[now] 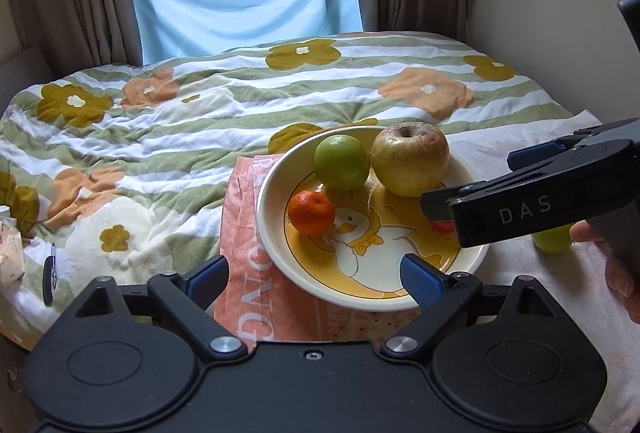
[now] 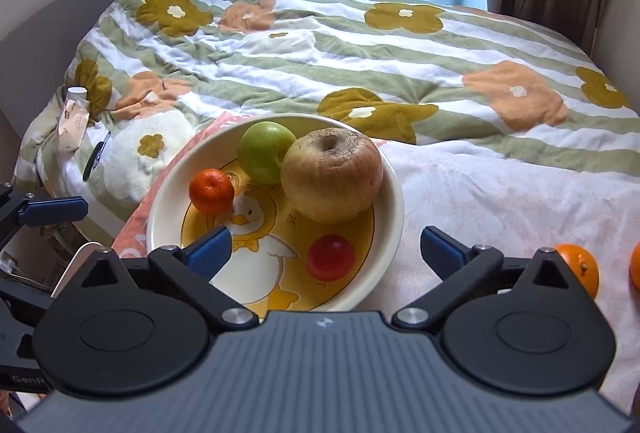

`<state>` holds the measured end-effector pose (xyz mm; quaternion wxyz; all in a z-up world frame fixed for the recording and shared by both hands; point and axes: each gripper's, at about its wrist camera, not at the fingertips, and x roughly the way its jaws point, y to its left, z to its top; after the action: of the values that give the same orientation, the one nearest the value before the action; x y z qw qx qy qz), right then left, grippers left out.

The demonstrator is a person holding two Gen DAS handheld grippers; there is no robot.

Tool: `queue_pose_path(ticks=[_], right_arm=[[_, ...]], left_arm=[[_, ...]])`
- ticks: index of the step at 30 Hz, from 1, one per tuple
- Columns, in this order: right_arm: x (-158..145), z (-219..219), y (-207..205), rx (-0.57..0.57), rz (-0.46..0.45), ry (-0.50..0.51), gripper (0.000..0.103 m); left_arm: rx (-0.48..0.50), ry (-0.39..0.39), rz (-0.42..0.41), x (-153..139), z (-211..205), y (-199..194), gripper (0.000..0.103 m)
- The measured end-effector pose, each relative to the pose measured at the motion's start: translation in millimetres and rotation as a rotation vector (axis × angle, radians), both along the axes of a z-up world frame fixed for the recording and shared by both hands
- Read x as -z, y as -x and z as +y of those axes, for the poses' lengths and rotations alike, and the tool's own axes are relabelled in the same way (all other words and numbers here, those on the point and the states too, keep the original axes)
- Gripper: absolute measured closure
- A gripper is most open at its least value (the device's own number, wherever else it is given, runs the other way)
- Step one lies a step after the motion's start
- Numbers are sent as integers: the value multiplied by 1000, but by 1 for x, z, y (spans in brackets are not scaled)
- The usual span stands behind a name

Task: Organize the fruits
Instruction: 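Open the left gripper over the bowl while the right gripper releases the tomato, then move both grippers back toward the remaining fruit on the cloth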

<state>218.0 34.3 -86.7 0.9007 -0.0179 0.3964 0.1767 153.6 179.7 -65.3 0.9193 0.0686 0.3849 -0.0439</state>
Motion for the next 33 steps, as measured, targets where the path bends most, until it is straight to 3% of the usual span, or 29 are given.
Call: queue_pose_path(ticks=[18, 33], right_arm=[[-58, -34, 73, 60, -92, -28, 0], [-81, -120, 151, 156, -132, -16, 0]], left_arm=[[-6, 21, -111, -51, -12, 56, 8], [23, 22, -158, -71, -60, 115, 8]])
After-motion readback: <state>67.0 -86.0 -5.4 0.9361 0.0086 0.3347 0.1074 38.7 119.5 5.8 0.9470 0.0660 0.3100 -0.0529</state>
